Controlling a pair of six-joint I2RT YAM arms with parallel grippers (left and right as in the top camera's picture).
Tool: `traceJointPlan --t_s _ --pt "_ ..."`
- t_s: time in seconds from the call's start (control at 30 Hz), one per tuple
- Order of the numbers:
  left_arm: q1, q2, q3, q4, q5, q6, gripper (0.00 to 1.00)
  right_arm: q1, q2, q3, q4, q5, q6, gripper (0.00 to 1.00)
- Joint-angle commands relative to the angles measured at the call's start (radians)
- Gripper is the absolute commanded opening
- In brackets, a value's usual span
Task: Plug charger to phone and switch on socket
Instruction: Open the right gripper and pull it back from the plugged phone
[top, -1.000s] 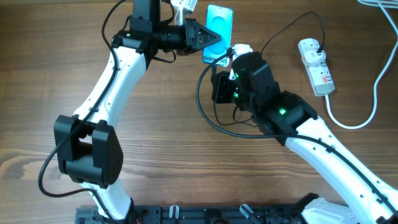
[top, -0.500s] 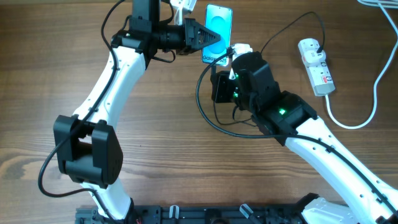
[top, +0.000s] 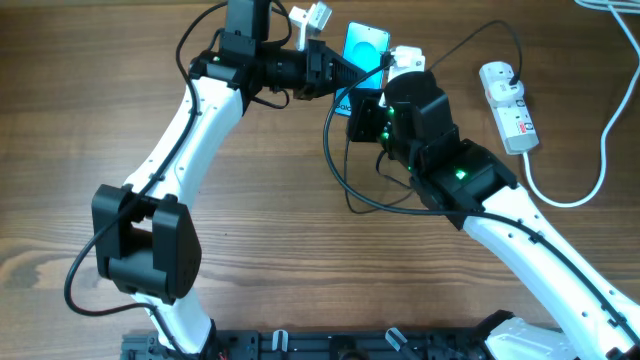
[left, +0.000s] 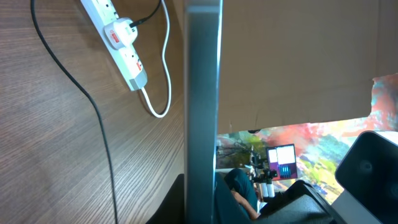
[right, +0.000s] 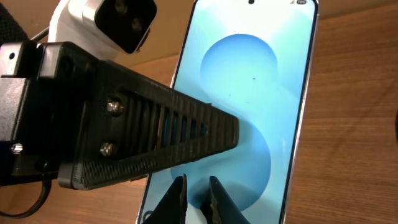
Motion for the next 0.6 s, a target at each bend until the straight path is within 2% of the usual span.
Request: traceJointPlan --t_s 0.0,0.07,0.2,0.23,0.37,0.43,0.57 --pt "0.006 -0.027 -0.001 0.006 0.003 0.015 0.04 0.001 -0.013 0.019 -0.002 0.023 -0.013 0.15" --pt "0.010 -0.027 -0.001 0.007 -0.029 0.015 0.04 0.001 -0.030 0.019 -0.003 0.023 -0.013 0.22" --pt "0.018 -0.027 -0.001 -0.003 -0.089 0.015 0.04 0.001 -0.084 0.019 -0.024 0.024 -0.012 0.46" --pt "0.018 -0.026 -0.001 -0.016 -0.121 0.015 0.04 0.001 -0.101 0.019 -0.035 0.026 -0.010 0.54" --pt "0.019 -0.024 -0.001 -0.134 -0.301 0.015 0.04 0.001 -0.165 0.019 -0.122 0.080 0.028 0.74" --pt "0.017 -0.018 -0.001 -0.188 -0.351 0.016 0.04 -0.005 -0.189 0.019 -0.179 0.119 0.059 0.82" --pt "0.009 0.006 -0.007 -0.268 -0.359 0.024 0.04 -0.040 -0.212 0.019 -0.287 0.129 0.068 0.93"
